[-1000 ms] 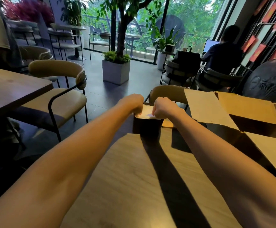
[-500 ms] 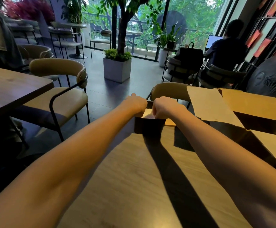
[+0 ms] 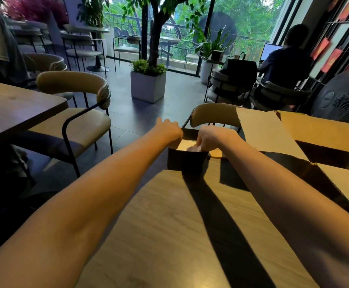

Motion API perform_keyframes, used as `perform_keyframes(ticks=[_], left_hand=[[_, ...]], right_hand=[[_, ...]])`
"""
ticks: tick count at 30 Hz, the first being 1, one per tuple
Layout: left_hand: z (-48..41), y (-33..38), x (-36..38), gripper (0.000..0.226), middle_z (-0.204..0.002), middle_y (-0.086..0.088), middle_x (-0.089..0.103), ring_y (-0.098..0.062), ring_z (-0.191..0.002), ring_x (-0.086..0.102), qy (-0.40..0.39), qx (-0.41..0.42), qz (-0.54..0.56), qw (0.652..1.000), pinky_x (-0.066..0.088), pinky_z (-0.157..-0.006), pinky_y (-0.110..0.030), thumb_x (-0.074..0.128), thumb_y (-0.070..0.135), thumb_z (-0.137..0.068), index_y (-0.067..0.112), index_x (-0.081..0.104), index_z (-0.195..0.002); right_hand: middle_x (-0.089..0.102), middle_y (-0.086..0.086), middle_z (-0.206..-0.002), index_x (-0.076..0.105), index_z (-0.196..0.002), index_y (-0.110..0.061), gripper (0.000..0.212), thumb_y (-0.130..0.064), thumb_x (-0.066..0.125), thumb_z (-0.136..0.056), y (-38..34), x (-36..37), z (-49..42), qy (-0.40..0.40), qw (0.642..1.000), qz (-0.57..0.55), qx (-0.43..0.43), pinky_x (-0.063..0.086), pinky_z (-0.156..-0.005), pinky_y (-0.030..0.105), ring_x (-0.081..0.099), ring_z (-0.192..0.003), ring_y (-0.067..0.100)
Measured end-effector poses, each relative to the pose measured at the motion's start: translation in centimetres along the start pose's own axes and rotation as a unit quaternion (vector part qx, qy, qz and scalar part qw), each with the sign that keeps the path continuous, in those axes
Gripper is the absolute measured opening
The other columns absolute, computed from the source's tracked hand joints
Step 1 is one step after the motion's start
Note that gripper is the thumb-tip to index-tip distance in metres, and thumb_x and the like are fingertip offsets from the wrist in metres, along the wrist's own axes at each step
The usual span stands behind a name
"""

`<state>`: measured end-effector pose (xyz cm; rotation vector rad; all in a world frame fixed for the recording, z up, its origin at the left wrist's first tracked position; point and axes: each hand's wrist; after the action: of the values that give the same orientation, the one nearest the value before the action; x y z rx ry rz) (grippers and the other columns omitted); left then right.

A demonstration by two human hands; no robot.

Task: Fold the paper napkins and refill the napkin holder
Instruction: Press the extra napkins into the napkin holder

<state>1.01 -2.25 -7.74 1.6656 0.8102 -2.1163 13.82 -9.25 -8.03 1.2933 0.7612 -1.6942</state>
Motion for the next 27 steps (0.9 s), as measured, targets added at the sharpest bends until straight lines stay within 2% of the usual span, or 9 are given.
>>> perform_keyframes(ticks=[4,7,10,12,14,18,23,27], left_hand=[[0.5,0.3,-0.1,0.047,-0.144,-0.014,0.043,-0.035,-0.134,0.038,-0.008,0.008,-0.020,1.000,0.029,-0.112,-0.048,0.066,0.019,-0.093,0.010,0.052,-0.137],[1.0,0.6,-0.2,0.048,-0.143,-0.015,0.042,-0.035,-0.134,0.037,-0.005,0.012,-0.021,1.000,0.029,-0.112,-0.047,0.064,0.017,-0.094,0.010,0.050,-0.139],[1.3,0.4,0.0,0.045,-0.140,-0.014,0.042,-0.033,-0.125,0.047,-0.012,0.036,-0.001,0.999,0.039,-0.104,-0.041,0.064,0.017,-0.094,0.011,0.052,-0.137],[1.2,0.4,0.4,0.042,-0.137,-0.014,0.042,-0.029,-0.117,0.052,-0.030,0.055,0.021,0.998,0.045,-0.098,-0.036,0.065,0.015,-0.093,0.014,0.055,-0.133],[1.4,0.4,0.6,0.042,-0.138,-0.013,0.041,-0.028,-0.115,0.053,-0.041,0.048,0.017,0.998,0.047,-0.099,-0.035,0.067,0.016,-0.092,0.012,0.056,-0.132],[1.4,0.2,1.0,0.048,-0.141,-0.012,0.041,-0.024,-0.099,0.049,-0.045,0.011,0.019,0.999,0.045,-0.092,-0.033,0.068,0.019,-0.091,0.007,0.053,-0.135],[0.9,-0.1,1.5,0.058,-0.146,-0.012,0.039,-0.026,-0.104,0.048,-0.090,-0.028,0.028,0.995,0.044,-0.098,-0.037,0.069,0.023,-0.090,0.008,0.047,-0.141],[1.5,-0.6,1.4,0.048,-0.141,-0.014,0.041,-0.025,-0.106,0.050,-0.077,0.001,0.045,0.996,0.044,-0.097,-0.035,0.067,0.026,-0.092,0.008,0.052,-0.134]], right_hand=[[0.067,0.006,-0.111,0.066,-0.125,-0.013,0.034,-0.017,0.067,-0.092,-0.2,-0.7,0.2,-0.062,0.998,0.028,0.003,0.055,-0.093,0.037,0.065,-0.099,0.021],[0.067,0.007,-0.106,0.067,-0.119,-0.010,0.027,-0.016,0.065,-0.093,-0.4,-0.9,0.7,-0.083,0.996,0.021,-0.008,0.054,-0.079,0.027,0.064,-0.091,0.016],[0.066,0.008,-0.110,0.065,-0.119,-0.010,0.029,-0.027,0.064,-0.095,-0.7,-0.7,1.3,-0.070,0.997,-0.031,-0.029,0.047,-0.070,0.025,0.061,-0.092,0.018],[0.066,0.008,-0.113,0.065,-0.123,-0.012,0.035,-0.034,0.064,-0.095,-0.8,-0.5,1.7,-0.060,0.995,-0.061,-0.042,0.047,-0.073,0.026,0.061,-0.097,0.019],[0.066,0.007,-0.116,0.064,-0.127,-0.013,0.039,-0.035,0.065,-0.095,-0.9,-0.3,2.0,-0.075,0.994,-0.058,-0.045,0.047,-0.074,0.025,0.062,-0.101,0.018],[0.062,0.006,-0.122,0.058,-0.137,-0.015,0.044,-0.025,0.065,-0.095,-1.1,-0.6,2.5,-0.109,0.993,-0.003,-0.036,0.050,-0.082,0.028,0.061,-0.106,0.019],[0.059,0.006,-0.129,0.055,-0.140,-0.017,0.048,-0.020,0.065,-0.094,-1.9,-0.1,2.4,-0.111,0.992,0.049,-0.035,0.050,-0.087,0.031,0.060,-0.114,0.023],[0.061,0.008,-0.124,0.058,-0.135,-0.013,0.043,-0.018,0.065,-0.093,-1.9,0.1,2.1,-0.100,0.993,0.022,-0.053,0.052,-0.090,0.032,0.060,-0.110,0.023]])
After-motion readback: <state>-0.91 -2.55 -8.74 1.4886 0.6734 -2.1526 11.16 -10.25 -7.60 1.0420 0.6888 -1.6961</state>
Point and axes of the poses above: each hand's wrist, its own z-axis away from the middle knuckle, its own x-axis out of the palm, y = z × x
